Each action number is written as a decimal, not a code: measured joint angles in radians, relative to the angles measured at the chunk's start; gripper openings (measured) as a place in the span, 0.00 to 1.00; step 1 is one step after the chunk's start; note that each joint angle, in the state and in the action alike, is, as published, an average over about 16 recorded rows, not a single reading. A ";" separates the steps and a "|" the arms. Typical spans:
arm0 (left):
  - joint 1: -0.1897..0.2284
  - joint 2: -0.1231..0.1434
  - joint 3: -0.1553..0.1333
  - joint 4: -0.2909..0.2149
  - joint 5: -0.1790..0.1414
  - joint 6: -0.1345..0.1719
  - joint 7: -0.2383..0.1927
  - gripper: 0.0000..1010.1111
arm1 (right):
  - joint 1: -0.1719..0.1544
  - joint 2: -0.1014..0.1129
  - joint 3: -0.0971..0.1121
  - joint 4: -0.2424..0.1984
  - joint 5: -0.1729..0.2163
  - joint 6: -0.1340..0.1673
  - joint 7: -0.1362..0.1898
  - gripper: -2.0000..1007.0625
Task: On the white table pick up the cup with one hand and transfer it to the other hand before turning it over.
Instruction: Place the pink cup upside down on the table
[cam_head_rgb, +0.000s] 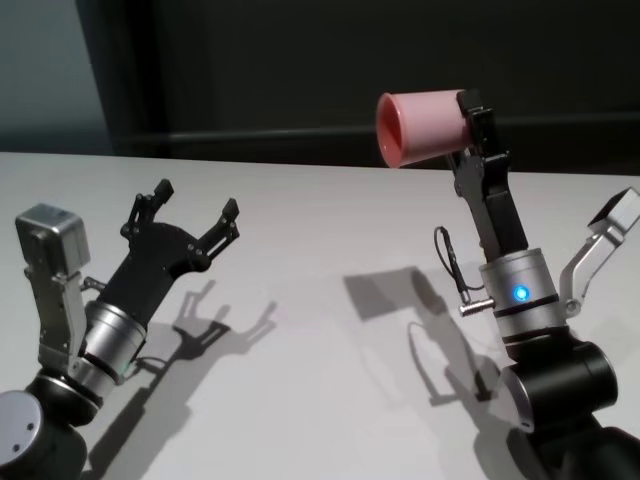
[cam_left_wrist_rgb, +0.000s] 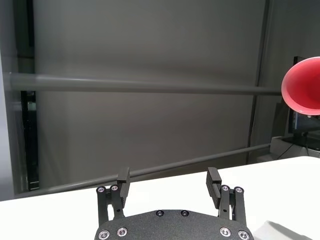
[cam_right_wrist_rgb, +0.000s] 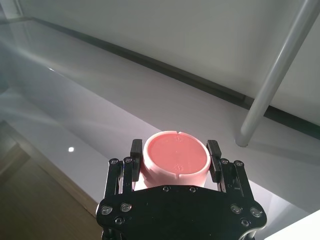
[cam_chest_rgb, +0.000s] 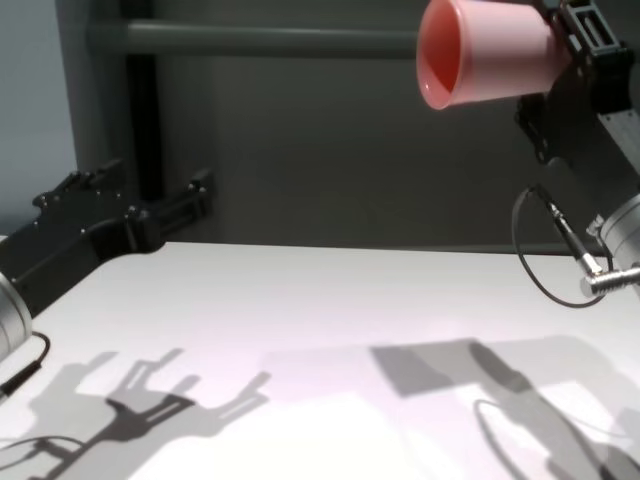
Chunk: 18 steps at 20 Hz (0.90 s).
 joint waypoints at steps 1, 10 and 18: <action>0.010 -0.005 -0.005 -0.002 0.003 -0.003 0.011 0.99 | 0.000 0.000 0.000 0.000 0.000 0.000 0.000 0.75; 0.084 -0.051 -0.047 -0.008 0.007 -0.036 0.065 0.99 | 0.000 0.000 0.000 0.000 0.000 0.000 0.000 0.75; 0.116 -0.079 -0.071 0.001 -0.015 -0.067 0.071 0.99 | 0.000 0.000 0.000 0.000 0.000 0.000 0.000 0.75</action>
